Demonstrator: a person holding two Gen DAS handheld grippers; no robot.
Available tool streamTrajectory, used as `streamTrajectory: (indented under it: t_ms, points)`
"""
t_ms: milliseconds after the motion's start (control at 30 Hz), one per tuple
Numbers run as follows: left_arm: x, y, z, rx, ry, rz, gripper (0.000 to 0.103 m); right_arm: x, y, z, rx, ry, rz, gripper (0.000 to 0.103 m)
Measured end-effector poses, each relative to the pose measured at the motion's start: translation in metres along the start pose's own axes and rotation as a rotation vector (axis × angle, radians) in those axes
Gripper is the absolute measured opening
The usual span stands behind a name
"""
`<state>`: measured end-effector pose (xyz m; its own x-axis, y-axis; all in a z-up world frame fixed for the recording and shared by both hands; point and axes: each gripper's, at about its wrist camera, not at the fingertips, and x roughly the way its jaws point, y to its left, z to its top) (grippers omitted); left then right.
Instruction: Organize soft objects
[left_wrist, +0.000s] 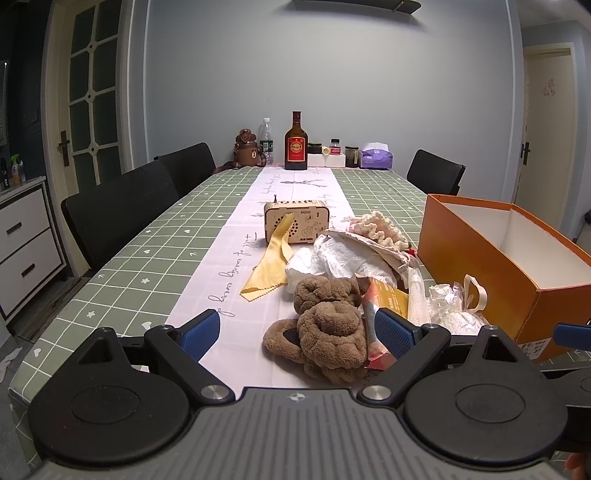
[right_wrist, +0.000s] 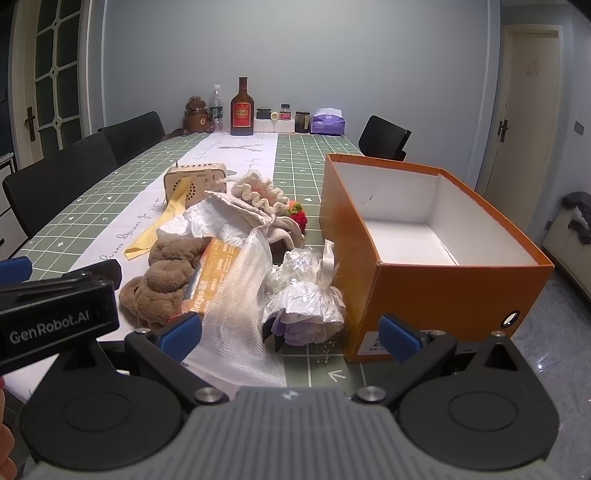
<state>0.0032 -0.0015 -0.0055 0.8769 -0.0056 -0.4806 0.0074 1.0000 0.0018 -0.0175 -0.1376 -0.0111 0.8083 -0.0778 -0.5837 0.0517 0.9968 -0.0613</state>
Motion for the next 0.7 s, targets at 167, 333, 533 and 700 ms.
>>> streamTrajectory:
  t_ms: [167, 333, 533, 700]
  points:
    - [0.0016, 0.0, 0.0004, -0.002, 0.005, -0.001, 0.103, 0.0002, 0.0, 0.0004, -0.001, 0.004, -0.001, 0.1]
    - [0.0029, -0.0006, 0.0001, -0.002, 0.01, 0.0, 0.103, 0.0009, -0.0004, 0.0004, -0.002, 0.006, -0.002, 0.1]
    - [0.0036, -0.0009, -0.0008, -0.002, 0.014, 0.001, 0.103, 0.0027, 0.0, 0.0, -0.003, 0.009, -0.002, 0.1]
    - [0.0049, -0.001, -0.0004, -0.004, 0.021, -0.001, 0.103, 0.0042, -0.0002, -0.0004, -0.004, 0.012, -0.001, 0.1]
